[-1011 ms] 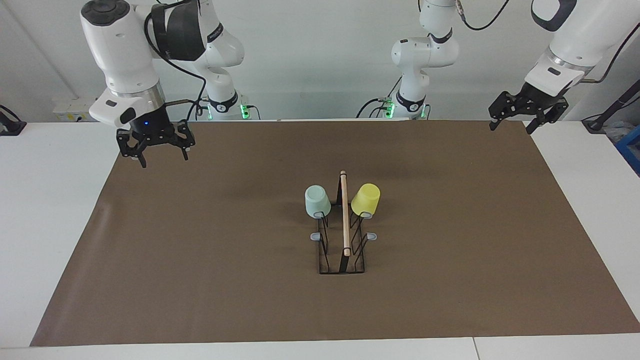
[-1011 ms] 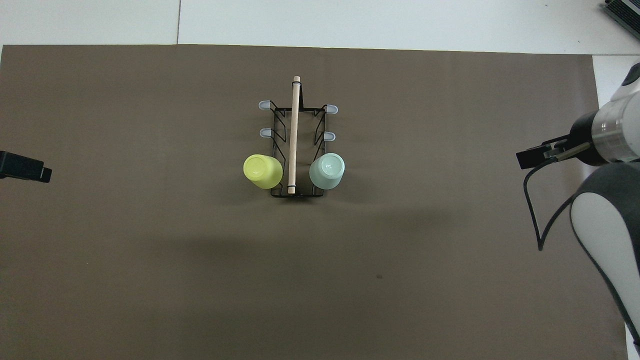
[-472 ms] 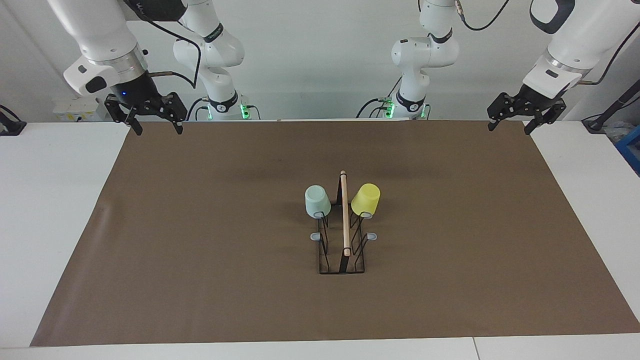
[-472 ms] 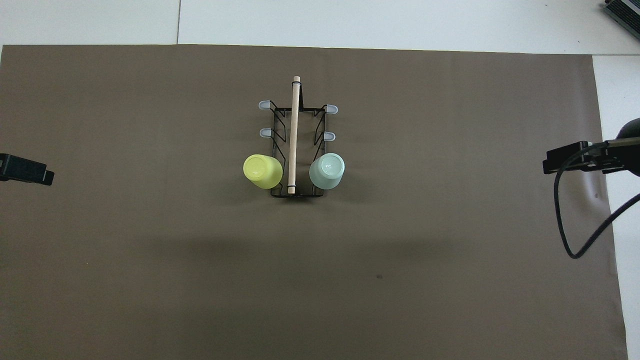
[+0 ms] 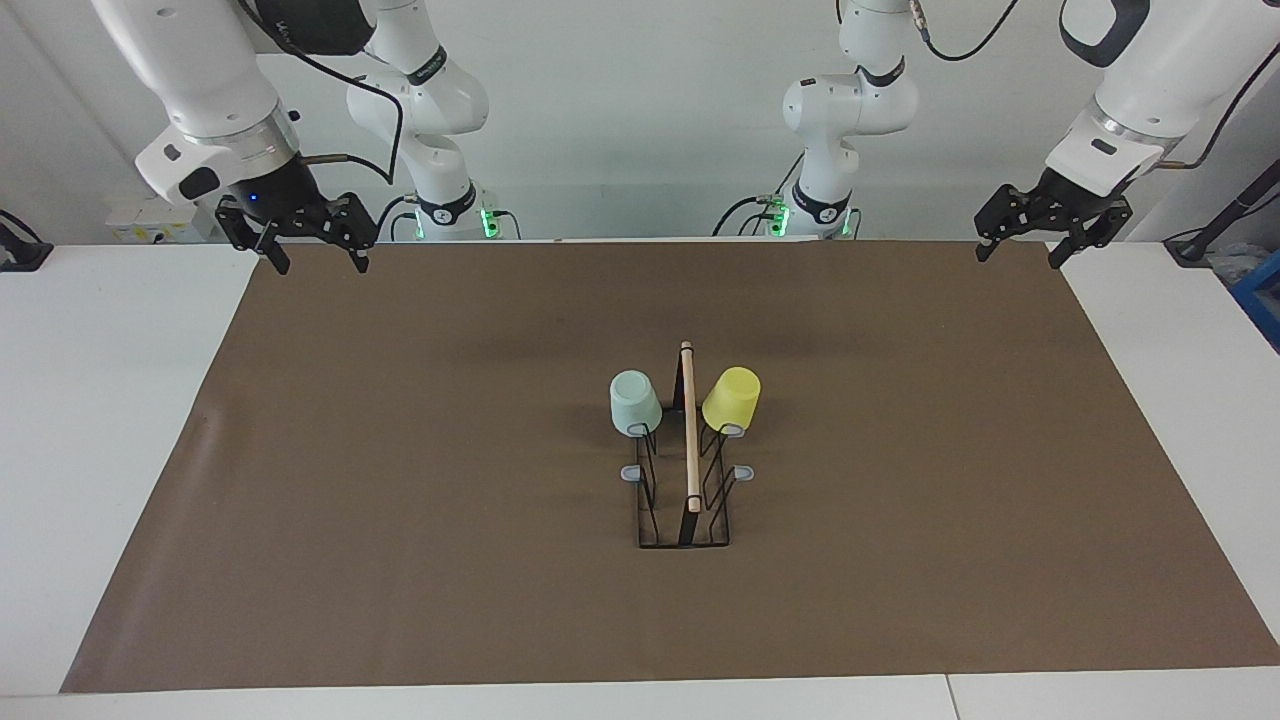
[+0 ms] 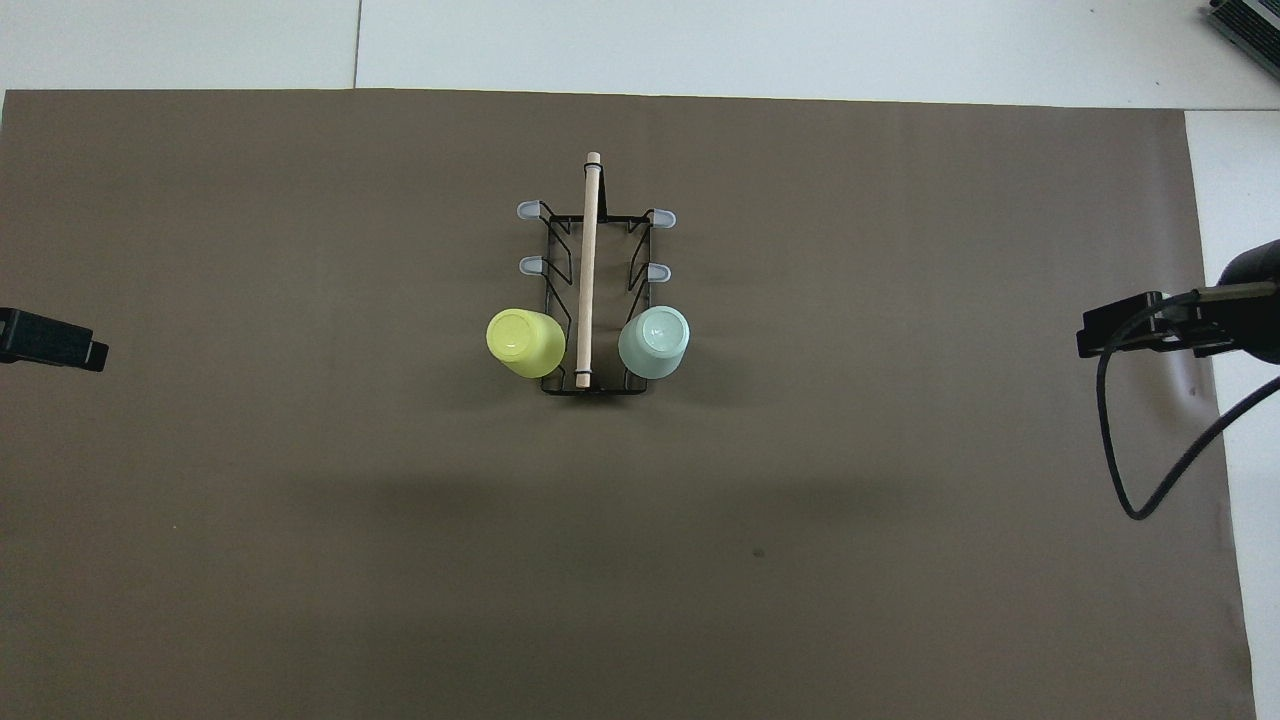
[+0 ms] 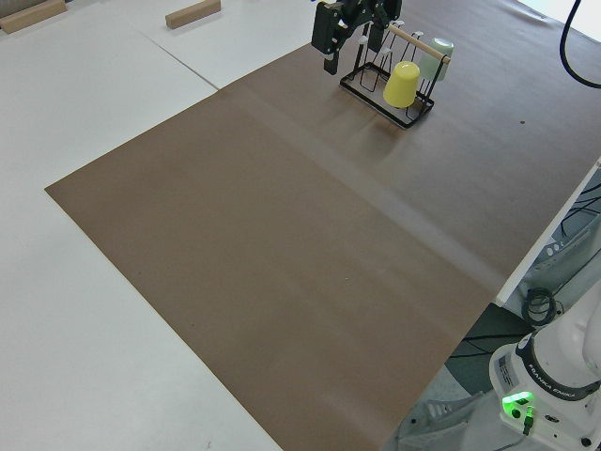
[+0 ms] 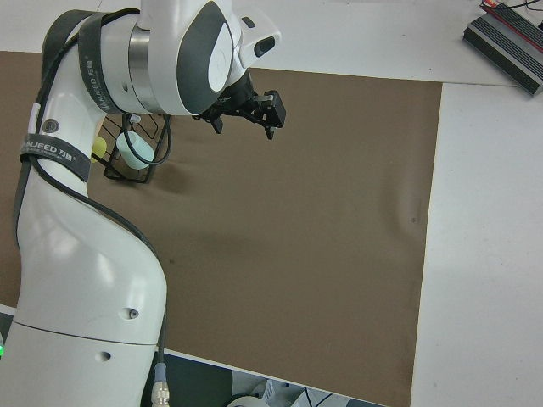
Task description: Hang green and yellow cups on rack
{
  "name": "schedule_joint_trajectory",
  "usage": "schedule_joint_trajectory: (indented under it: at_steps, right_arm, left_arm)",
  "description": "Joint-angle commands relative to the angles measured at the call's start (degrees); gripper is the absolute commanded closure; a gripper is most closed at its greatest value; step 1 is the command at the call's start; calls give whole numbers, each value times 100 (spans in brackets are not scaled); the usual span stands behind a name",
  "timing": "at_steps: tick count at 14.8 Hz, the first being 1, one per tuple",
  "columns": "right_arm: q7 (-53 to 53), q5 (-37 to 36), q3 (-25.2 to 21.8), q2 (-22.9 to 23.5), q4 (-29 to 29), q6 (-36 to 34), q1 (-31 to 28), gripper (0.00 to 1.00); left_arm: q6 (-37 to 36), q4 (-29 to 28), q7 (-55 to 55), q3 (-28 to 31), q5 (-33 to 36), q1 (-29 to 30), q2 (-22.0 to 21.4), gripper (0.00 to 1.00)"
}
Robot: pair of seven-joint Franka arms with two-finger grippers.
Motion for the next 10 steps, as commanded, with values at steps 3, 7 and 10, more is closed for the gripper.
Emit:
schedule_joint_trajectory:
  at_steps: [3, 7, 10]
  right_arm:
    - [2, -60, 36, -132, -164, -95, -78, 0]
    - [2, -51, -182, -185, -243, -86, 132, 0]
    - [11, -51, -254, -193, -260, -86, 177, 0]
  left_arm:
    - [50, -220, 45, 43, -37, -15, -184, 0]
    - [67, -220, 36, 35, -37, -15, -184, 0]
    - [76, -220, 45, 35, -37, -15, -184, 0]
